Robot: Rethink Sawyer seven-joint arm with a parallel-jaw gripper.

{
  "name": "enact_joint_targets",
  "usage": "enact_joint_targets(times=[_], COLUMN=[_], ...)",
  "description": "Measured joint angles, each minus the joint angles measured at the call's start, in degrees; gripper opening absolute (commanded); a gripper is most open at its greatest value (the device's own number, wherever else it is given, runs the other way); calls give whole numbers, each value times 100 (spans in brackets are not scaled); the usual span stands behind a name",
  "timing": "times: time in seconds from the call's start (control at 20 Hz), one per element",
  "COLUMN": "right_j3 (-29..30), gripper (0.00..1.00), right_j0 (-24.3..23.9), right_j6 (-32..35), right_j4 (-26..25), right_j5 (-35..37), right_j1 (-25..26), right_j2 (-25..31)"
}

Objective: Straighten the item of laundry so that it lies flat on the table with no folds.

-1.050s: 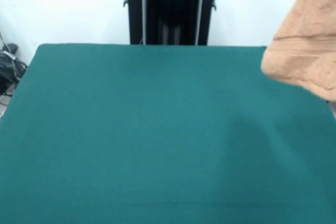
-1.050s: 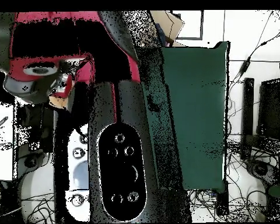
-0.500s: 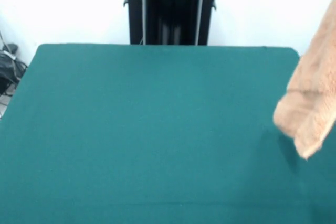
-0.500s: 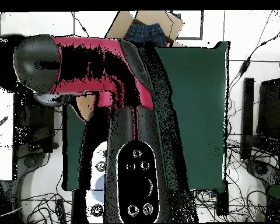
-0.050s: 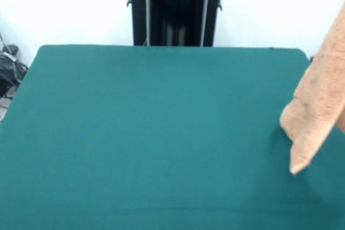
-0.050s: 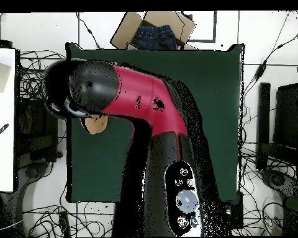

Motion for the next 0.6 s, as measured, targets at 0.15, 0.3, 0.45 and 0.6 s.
enact_joint_targets(times=[0.15, 0.3, 0.45, 0.6], right_j3=[403, 745, 948, 1202], gripper=[0, 0, 0, 0], right_j0=[-222, -454, -613, -843], right_j6=[-8, -72, -174, -350], right_j4=[441, 805, 1018, 1321], right_j5=[-164, -234, -240, -241], right_j1=[-99, -182, -220, -239], right_j2=[138, 324, 461, 686])
